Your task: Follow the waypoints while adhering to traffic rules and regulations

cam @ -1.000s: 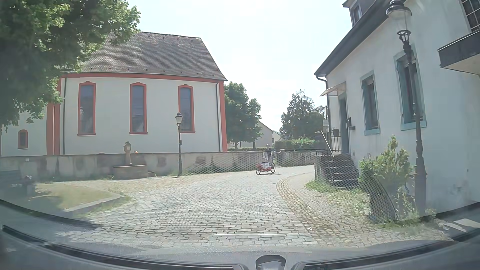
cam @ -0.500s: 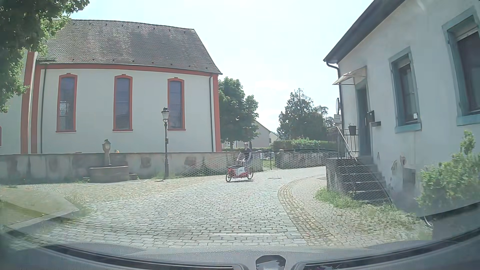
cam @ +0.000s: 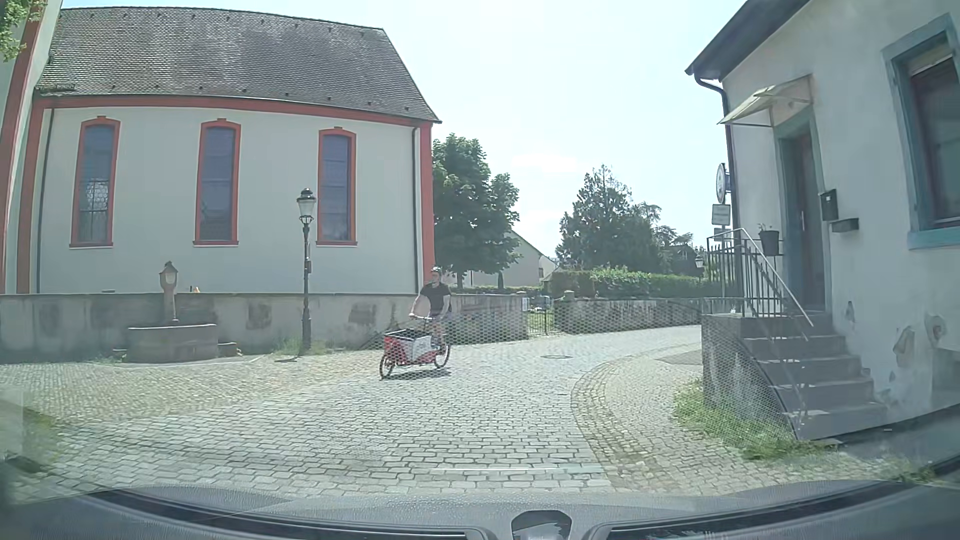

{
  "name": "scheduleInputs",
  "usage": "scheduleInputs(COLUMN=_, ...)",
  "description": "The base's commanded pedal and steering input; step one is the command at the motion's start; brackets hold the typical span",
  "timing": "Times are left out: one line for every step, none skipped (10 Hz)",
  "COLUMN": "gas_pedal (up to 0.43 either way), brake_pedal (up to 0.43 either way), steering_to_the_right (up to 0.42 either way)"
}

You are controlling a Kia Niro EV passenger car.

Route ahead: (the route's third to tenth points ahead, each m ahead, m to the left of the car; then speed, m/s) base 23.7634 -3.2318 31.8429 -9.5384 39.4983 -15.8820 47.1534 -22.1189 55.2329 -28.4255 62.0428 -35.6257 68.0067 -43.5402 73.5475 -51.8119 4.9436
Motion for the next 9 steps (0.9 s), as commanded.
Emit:
scheduleInputs(gas_pedal=0.047, brake_pedal=0.0, steering_to_the_right=0.0)
scheduleInputs(gas_pedal=0.047, brake_pedal=0.0, steering_to_the_right=0.004)
scheduleInputs(gas_pedal=0.047, brake_pedal=0.0, steering_to_the_right=0.006)
scheduleInputs(gas_pedal=0.047, brake_pedal=0.0, steering_to_the_right=0.007)
scheduleInputs(gas_pedal=0.047, brake_pedal=0.0, steering_to_the_right=0.006)
scheduleInputs(gas_pedal=0.047, brake_pedal=0.0, steering_to_the_right=0.005)
scheduleInputs(gas_pedal=0.047, brake_pedal=0.0, steering_to_the_right=0.007)
scheduleInputs(gas_pedal=0.047, brake_pedal=0.0, steering_to_the_right=0.012)
scheduleInputs(gas_pedal=0.047, brake_pedal=0.0, steering_to_the_right=0.021)
